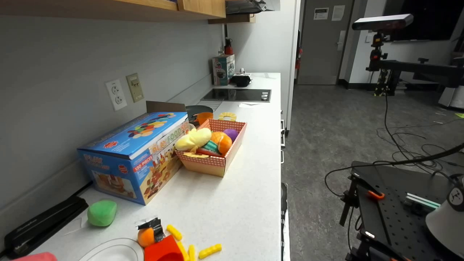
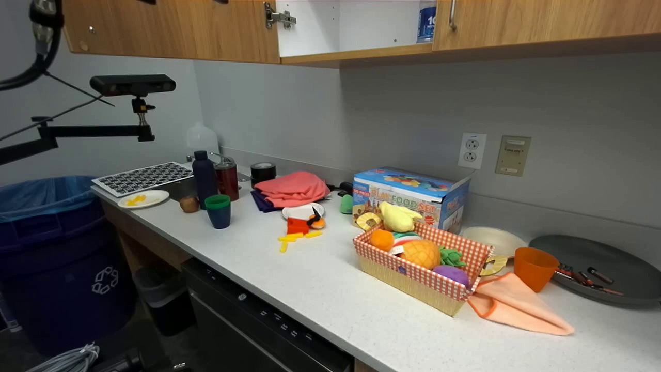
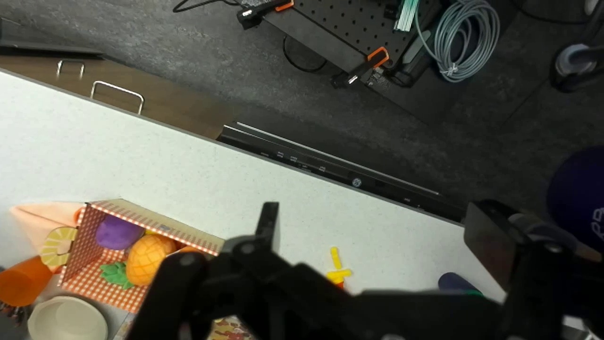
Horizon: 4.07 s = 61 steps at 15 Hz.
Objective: Pick up the banana plush toy from the basket and put it inside the open upper cabinet
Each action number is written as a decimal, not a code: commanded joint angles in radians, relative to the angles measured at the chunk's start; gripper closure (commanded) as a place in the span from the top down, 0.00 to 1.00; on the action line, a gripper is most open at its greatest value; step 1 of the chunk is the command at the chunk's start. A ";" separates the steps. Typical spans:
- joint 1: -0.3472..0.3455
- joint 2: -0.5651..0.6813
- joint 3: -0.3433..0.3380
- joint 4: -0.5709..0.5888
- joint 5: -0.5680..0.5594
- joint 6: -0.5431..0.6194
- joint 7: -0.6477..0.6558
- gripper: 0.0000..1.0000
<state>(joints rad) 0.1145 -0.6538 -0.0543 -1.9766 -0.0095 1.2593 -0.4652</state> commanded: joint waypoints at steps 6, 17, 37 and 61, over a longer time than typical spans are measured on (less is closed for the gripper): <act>0.069 0.010 0.029 -0.107 -0.014 0.005 -0.034 1.00; 0.058 0.026 0.031 -0.104 -0.005 -0.004 -0.002 1.00; -0.083 0.480 -0.030 -0.087 -0.078 0.023 0.047 1.00; -0.105 0.862 0.029 0.267 -0.074 0.314 0.057 1.00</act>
<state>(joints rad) 0.0342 0.2084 -0.0525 -1.7106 -0.0788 1.5758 -0.4122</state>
